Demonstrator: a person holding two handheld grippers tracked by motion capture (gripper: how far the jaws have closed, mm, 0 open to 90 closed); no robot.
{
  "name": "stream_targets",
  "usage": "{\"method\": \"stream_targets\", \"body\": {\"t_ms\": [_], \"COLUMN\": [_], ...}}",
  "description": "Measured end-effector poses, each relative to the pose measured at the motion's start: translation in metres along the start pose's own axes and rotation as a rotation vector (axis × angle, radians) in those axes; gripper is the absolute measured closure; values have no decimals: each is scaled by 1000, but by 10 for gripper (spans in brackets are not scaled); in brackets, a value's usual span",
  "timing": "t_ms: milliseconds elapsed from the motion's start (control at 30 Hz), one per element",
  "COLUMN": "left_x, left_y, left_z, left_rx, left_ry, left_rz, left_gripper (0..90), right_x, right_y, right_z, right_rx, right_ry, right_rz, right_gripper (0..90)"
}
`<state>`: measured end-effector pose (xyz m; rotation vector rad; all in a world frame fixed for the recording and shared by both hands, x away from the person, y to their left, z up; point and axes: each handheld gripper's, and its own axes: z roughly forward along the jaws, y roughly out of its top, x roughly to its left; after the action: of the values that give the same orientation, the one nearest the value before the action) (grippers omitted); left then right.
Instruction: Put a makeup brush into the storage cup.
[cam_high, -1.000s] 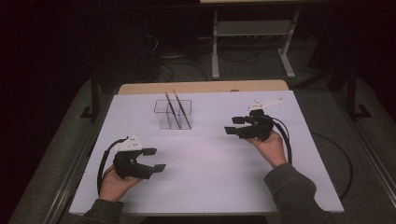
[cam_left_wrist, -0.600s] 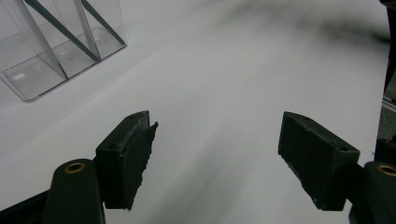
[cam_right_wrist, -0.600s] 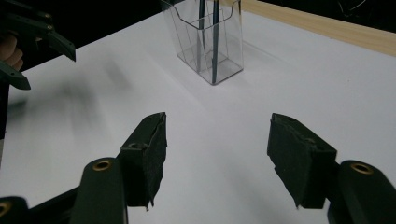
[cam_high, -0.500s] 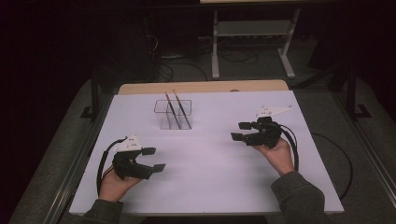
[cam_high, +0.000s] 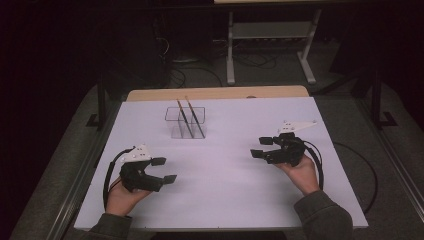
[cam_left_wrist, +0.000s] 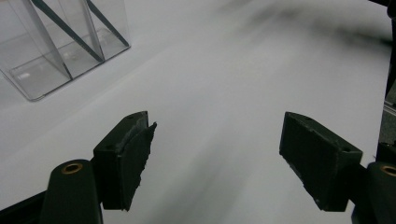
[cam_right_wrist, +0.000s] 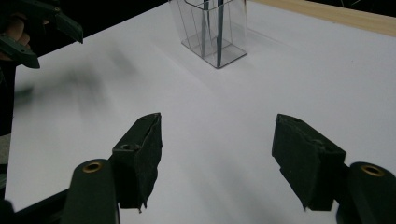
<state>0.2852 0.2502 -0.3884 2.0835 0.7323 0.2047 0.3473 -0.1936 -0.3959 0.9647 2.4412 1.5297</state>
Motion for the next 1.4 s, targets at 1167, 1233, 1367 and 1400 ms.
{"method": "stream_targets", "body": {"t_ms": [1167, 1233, 1367, 1400], "left_x": [-6, -6, -6, -6], "left_y": [-4, -5, -6, -6], "left_z": [-2, -2, -2, -2], "left_rx": [-9, -6, -3, -2], "left_ry": [20, 21, 20, 19], "left_rz": [5, 10, 10, 10], "left_gripper": [226, 226, 226, 226], "right_x": [7, 6, 6, 6], "right_y": [-39, -41, -45, -46], "right_z": [-31, -33, -35, -35], "right_rx": [-25, -25, -26, -29], "right_ry": [-49, -50, -54, -54], "right_rz": [28, 31, 43, 43], "right_gripper": [273, 270, 261, 261]}}
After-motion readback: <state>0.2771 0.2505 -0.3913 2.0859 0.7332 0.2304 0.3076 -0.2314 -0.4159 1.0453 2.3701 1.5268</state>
